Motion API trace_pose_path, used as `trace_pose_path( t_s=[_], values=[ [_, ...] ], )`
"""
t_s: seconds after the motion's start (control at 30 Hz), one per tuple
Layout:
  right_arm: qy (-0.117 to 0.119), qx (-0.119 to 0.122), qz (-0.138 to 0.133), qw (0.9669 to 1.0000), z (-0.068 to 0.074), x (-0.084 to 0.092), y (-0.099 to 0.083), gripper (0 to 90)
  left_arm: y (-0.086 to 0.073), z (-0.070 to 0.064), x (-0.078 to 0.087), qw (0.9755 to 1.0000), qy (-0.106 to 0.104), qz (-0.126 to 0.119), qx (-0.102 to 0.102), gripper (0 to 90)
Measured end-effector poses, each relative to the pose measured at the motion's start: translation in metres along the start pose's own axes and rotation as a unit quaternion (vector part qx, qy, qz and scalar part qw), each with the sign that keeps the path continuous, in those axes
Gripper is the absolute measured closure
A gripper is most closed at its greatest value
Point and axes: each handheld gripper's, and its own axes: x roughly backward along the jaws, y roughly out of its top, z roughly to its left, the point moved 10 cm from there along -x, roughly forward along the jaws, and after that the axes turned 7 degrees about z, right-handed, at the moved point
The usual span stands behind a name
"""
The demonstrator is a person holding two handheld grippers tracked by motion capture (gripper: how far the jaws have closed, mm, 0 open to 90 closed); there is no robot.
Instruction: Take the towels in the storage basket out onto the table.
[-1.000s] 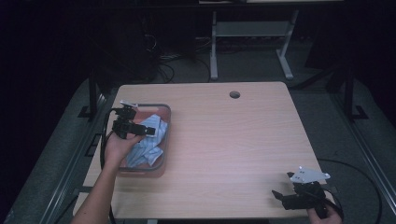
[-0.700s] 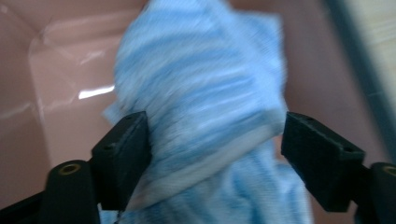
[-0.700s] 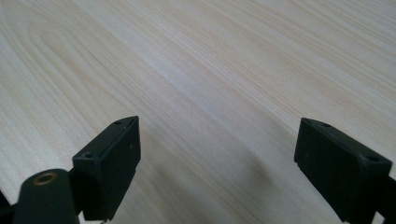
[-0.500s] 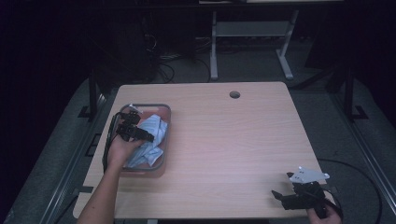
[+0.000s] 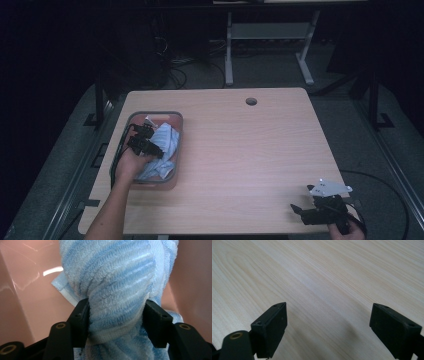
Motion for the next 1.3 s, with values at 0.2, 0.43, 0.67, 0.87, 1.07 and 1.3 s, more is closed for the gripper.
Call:
trace_pose_path(
  t_s=[0.2, 0.43, 0.67, 0.87, 1.07, 1.3],
  values=[
    [0.000, -0.002, 0.001, 1.0000, 0.001, 0.000, 0.000, 13.9, 0.000, 0.001, -0.002, 1.0000, 0.001, 0.006, 0.005, 50.6],
    [0.000, -0.001, -0.001, 1.0000, 0.002, 0.001, 0.000, 13.9, 0.000, 0.002, -0.002, 0.9999, 0.000, 0.016, 0.006, 54.9],
    [0.000, -0.005, -0.002, 1.0000, 0.000, 0.002, -0.001, 13.9, -0.001, 0.002, 0.001, 0.9997, -0.012, 0.019, 0.009, 58.7],
    [-0.004, -0.009, -0.004, 0.9999, -0.001, 0.003, -0.001, 13.9, -0.003, 0.004, 0.007, 0.9997, -0.021, 0.005, 0.007, 61.8],
    [-0.007, -0.011, -0.005, 0.9999, -0.003, 0.004, -0.002, 13.9, -0.007, 0.003, 0.020, 0.9988, -0.046, -0.011, 0.008, 62.0],
    [-0.013, -0.013, -0.006, 0.9998, -0.005, 0.005, -0.002, 13.9, -0.009, 0.002, 0.036, 0.9971, -0.065, -0.038, 0.006, 62.1]
  ],
)
